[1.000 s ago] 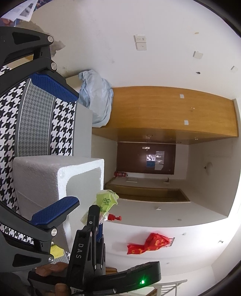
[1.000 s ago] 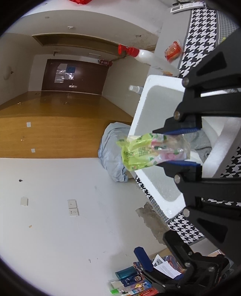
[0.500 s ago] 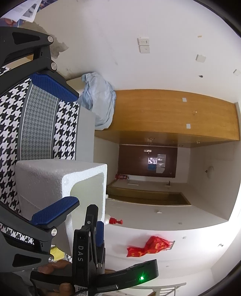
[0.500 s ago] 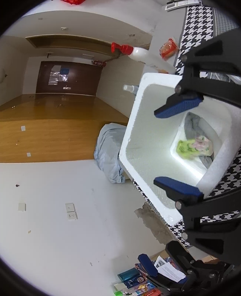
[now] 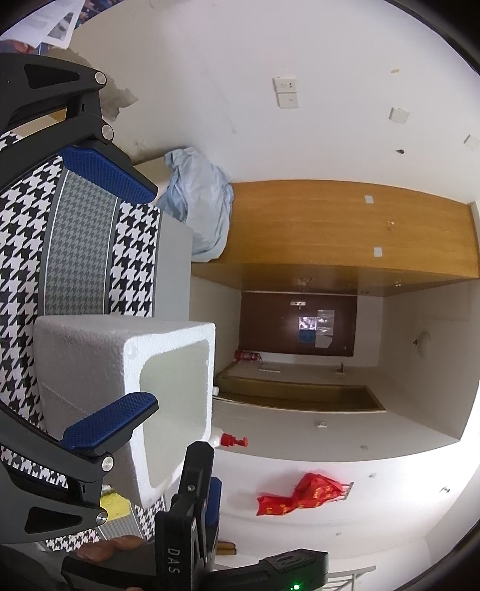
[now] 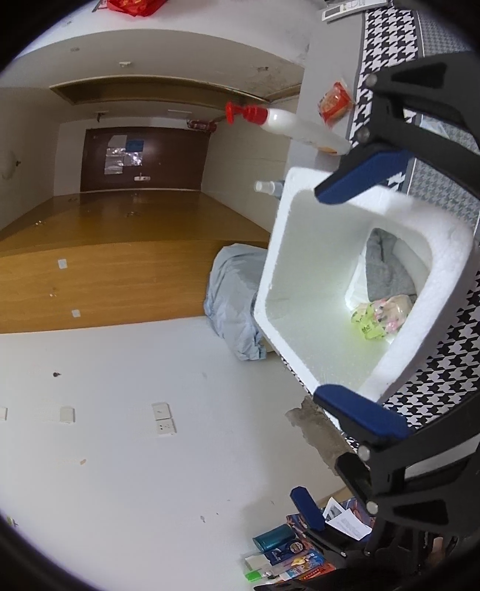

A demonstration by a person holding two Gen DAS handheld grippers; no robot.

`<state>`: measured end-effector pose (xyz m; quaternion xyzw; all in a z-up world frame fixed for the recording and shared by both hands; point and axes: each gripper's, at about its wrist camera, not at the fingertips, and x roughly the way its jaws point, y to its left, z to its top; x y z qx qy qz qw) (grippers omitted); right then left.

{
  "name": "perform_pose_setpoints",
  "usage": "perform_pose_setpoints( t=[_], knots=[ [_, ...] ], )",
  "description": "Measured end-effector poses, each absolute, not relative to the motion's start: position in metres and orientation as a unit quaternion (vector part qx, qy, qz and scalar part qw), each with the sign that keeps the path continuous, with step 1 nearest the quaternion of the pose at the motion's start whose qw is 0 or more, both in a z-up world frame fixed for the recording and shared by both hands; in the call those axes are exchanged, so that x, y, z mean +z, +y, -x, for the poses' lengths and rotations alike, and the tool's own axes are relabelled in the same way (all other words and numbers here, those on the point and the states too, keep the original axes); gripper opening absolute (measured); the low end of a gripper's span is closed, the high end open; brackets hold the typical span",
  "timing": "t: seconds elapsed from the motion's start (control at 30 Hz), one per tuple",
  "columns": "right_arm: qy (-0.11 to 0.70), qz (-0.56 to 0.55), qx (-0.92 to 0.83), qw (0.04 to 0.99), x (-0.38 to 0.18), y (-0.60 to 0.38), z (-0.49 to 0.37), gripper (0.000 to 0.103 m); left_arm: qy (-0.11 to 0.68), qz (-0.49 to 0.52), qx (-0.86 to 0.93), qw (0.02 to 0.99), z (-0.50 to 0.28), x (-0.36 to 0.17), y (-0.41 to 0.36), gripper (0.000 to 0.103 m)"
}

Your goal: Organize soft objects

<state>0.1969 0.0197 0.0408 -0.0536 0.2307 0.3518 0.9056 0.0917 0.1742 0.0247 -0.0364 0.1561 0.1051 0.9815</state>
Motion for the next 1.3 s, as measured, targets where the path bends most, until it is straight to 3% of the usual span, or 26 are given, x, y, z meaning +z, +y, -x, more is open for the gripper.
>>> perform_pose_setpoints(
  t=[1.3],
  knots=[
    [0.173, 0.072, 0.343, 0.921, 0.042, -0.062, -0.139, 0.103, 0.143, 0.032, 0.054, 0.988, -0.075, 0.039, 0.097, 0.102]
  ],
)
